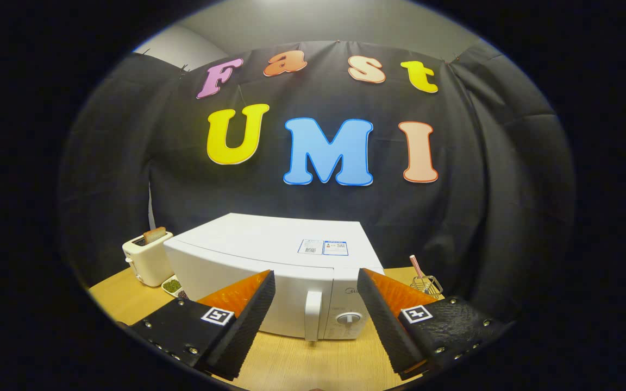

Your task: Open the microwave, put the food inside, and close the microwave door.

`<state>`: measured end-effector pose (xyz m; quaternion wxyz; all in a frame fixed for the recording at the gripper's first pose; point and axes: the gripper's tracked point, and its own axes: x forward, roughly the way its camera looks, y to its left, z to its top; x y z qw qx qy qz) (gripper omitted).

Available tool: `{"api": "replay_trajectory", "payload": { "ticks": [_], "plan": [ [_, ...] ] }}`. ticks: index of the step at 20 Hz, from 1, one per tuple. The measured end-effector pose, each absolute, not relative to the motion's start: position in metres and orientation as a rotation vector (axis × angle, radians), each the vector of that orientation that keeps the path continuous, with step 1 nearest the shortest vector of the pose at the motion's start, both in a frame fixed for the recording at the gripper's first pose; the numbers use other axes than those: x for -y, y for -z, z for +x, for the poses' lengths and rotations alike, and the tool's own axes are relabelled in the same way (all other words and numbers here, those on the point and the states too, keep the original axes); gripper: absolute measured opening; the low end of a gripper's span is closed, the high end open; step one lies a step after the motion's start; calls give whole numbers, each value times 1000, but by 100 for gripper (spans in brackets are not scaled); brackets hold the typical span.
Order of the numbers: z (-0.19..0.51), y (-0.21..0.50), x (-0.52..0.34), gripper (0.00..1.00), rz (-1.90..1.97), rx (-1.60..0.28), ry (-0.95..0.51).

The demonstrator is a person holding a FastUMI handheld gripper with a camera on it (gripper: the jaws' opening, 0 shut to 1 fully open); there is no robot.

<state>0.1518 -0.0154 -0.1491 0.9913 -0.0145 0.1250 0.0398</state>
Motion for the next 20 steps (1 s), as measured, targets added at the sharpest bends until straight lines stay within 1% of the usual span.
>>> {"api": "replay_trajectory", "payload": {
  "ticks": [13, 14, 16, 17, 18, 19, 20],
  "plan": [
    [176, 252, 10, 96, -35, -461, -77],
    [177, 259, 9, 93, -33, -474, -75],
    [182, 268, 10, 91, -26, -487, -67],
    [183, 273, 10, 85, -23, -497, -66],
    [184, 278, 8, 83, -19, -510, -65],
    [185, 282, 7, 83, -14, -518, -65],
    [186, 284, 7, 76, -14, -523, -56]
  ]
}}
